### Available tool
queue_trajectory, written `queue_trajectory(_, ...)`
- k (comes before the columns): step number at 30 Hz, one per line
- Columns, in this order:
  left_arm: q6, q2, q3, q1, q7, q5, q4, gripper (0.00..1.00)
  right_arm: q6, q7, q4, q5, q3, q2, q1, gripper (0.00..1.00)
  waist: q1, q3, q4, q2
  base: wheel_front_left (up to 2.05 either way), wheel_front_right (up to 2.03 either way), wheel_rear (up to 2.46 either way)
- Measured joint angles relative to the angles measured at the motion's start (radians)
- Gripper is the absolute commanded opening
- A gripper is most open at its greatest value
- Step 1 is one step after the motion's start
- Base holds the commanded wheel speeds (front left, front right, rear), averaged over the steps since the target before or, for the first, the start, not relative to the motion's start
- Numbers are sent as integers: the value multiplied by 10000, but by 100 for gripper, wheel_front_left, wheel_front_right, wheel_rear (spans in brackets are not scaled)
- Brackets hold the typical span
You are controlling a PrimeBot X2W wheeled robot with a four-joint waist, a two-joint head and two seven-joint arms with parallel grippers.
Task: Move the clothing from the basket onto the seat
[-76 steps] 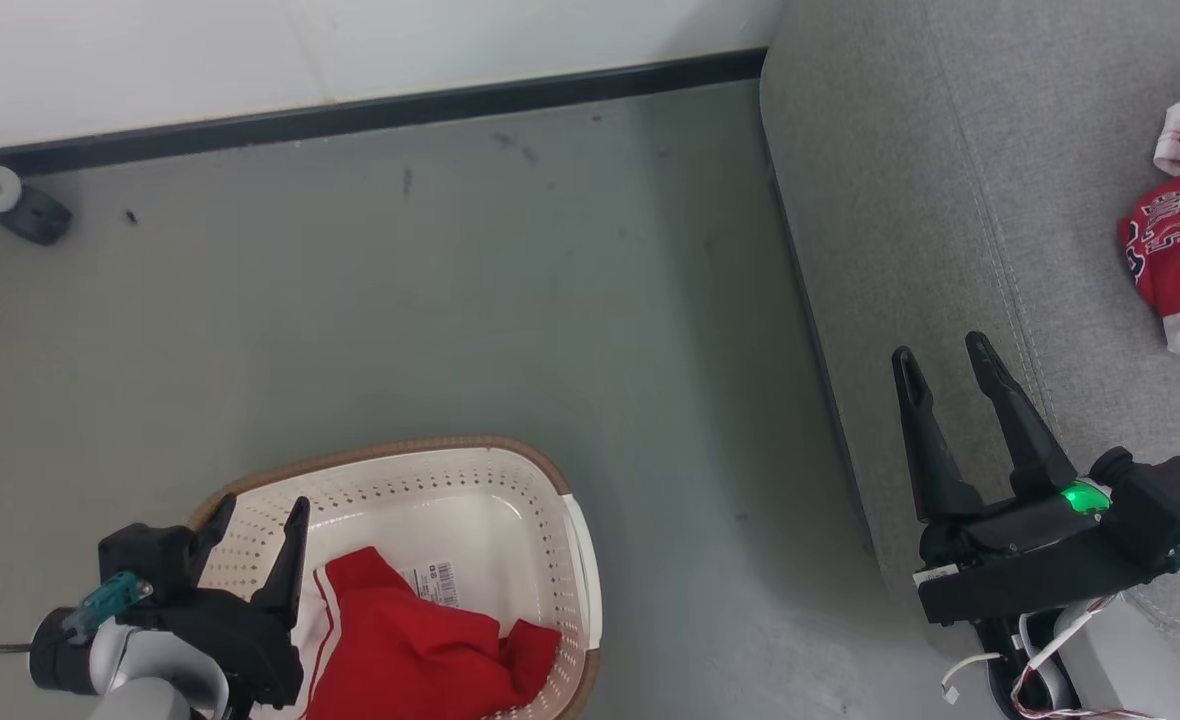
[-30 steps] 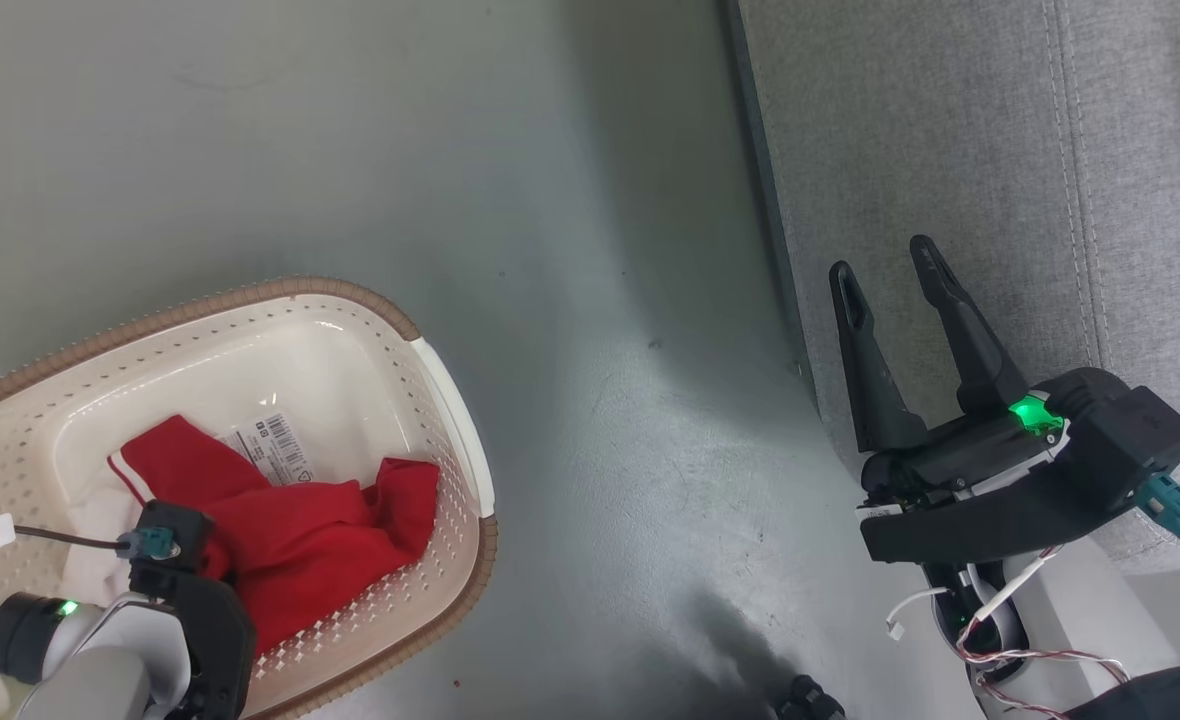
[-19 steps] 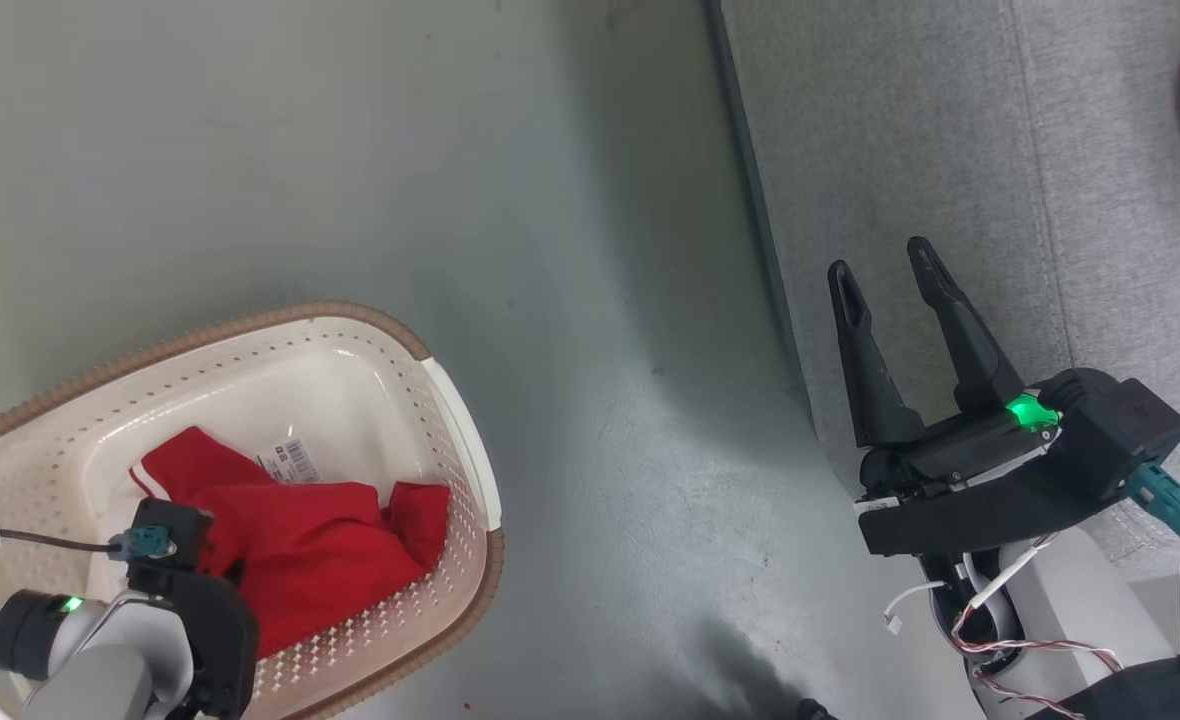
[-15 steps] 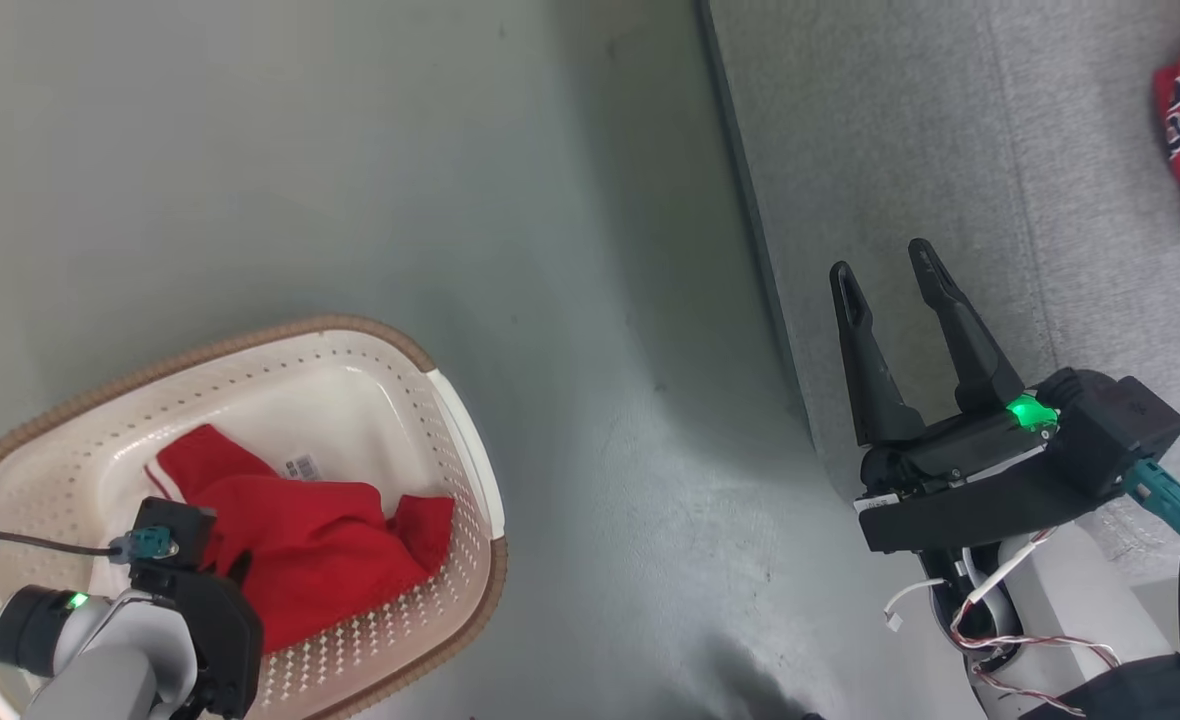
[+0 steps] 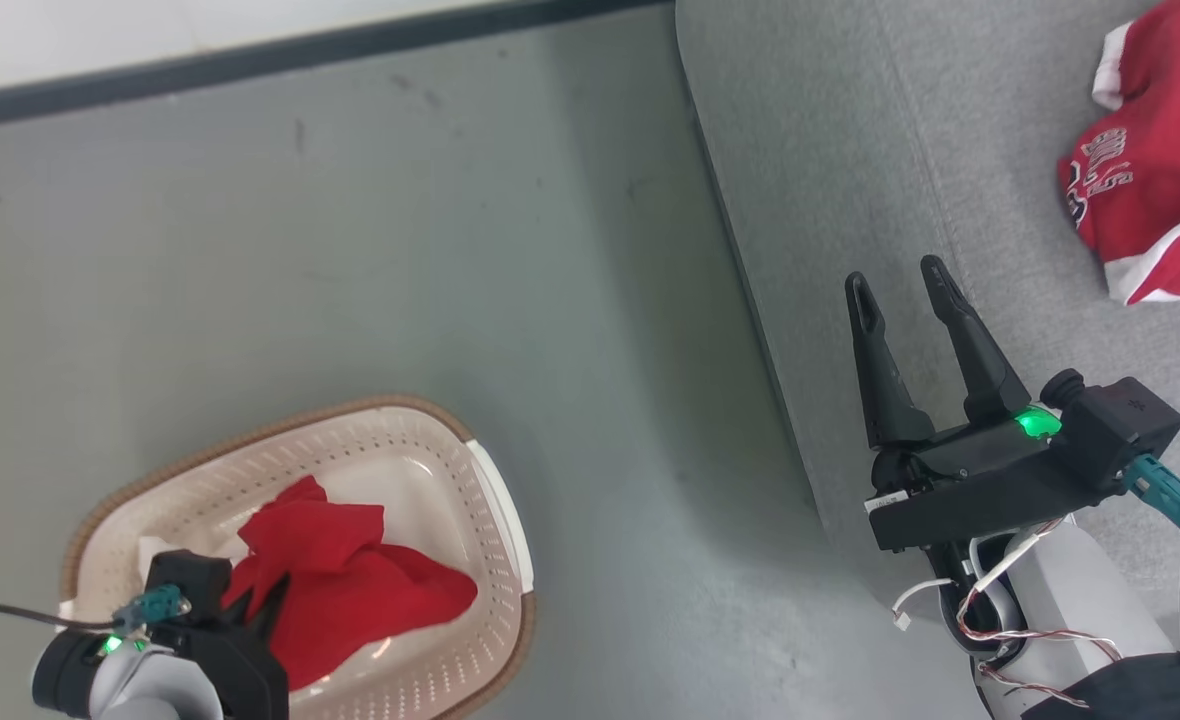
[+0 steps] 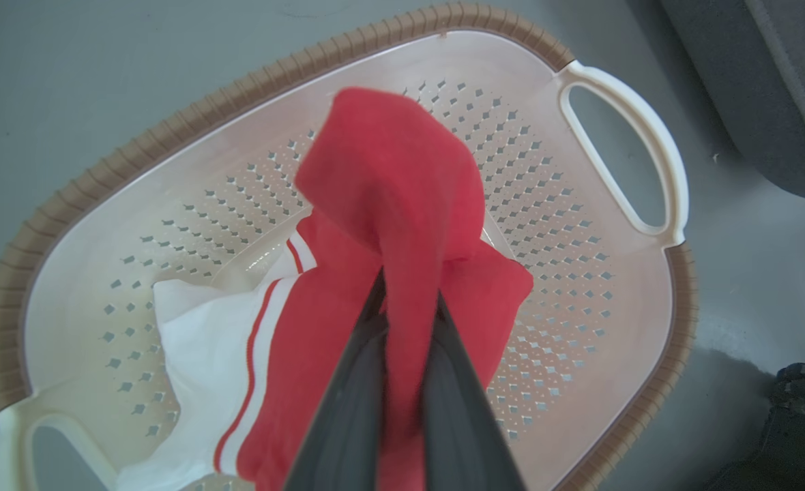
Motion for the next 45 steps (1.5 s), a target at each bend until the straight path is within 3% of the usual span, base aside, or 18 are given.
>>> queue_trajectory(17,0,-619,-633,155,-966,-274,-1601,0,0,0,610,769,437,-807,691,100,-1,-2462,750,0,0,0,0)
queue_trajectory(25,0,-903,-297,170,-1095,-389,-2581,0,0,0,731,1147,907,-1264,1290,100,-2,-3632,1190,0,0,0,0)
queue_trajectory(37,115,-784,121,310,-1104,-186,-4458,0,0,0,458,1496,1620,-1567,1902,100,-1,-5073,1687,0,0,0,0)
queue_trajectory(45,349,-656,157,284,-1104,75,-5534,0,2,0,314,1720,2397,-1641,2009,100,0,-5446,1821,0,0,0,0)
